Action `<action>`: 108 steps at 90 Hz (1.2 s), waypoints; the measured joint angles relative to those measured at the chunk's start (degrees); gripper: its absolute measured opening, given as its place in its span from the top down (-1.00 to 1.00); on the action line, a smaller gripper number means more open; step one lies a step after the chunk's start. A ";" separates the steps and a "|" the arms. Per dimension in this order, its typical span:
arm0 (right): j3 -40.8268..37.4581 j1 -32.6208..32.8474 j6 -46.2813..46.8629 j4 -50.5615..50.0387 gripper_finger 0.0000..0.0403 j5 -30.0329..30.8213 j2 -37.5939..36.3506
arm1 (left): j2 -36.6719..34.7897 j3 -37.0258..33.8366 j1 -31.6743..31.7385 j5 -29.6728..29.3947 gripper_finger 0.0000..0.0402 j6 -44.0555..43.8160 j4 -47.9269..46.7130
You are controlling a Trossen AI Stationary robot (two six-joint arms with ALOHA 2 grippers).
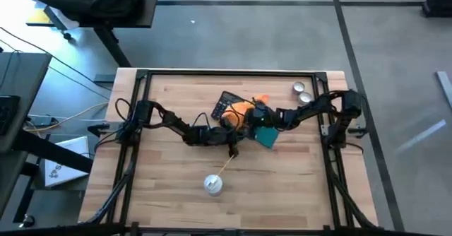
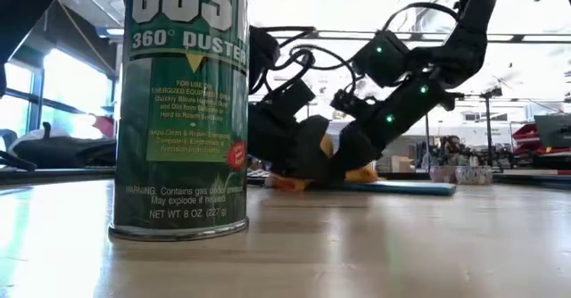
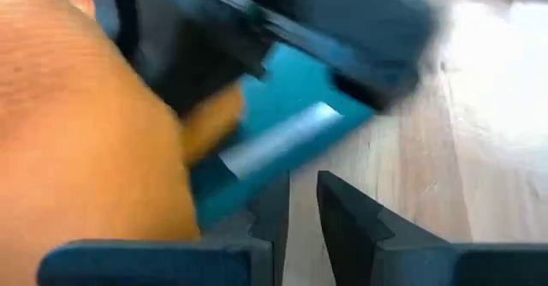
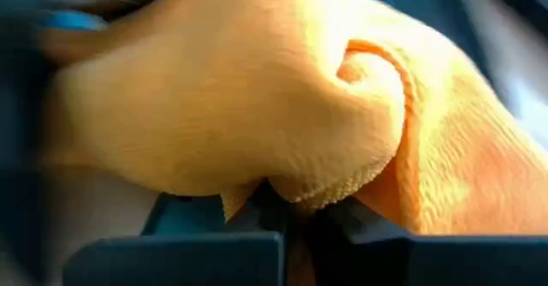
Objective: Apply microfiber cloth
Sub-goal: Wipe the back of the cellphone using the microfiber cloth
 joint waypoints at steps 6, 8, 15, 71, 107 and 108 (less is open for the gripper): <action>-0.16 -0.05 0.90 -2.09 1.00 3.84 -1.12 | 0.00 0.00 -0.02 -0.02 0.77 0.00 -0.80; -0.16 -0.08 1.07 -2.51 1.00 3.96 -1.42 | 0.00 0.00 -0.02 0.00 0.77 0.00 -0.96; -0.16 -0.14 1.12 -3.18 1.00 0.94 -2.30 | 0.03 -0.02 -0.02 0.00 0.77 0.00 -0.94; -17.01 -9.79 11.27 -4.25 1.00 2.00 -34.49 | -4.98 -0.35 0.09 -1.93 0.77 3.67 0.23; -21.05 -9.15 16.11 -2.01 1.00 -9.13 -33.82 | 5.70 13.89 0.50 2.77 0.77 3.75 2.23; -20.71 -9.15 15.82 -1.98 1.00 -9.13 -33.40 | 5.96 14.39 0.54 2.54 0.77 3.81 1.80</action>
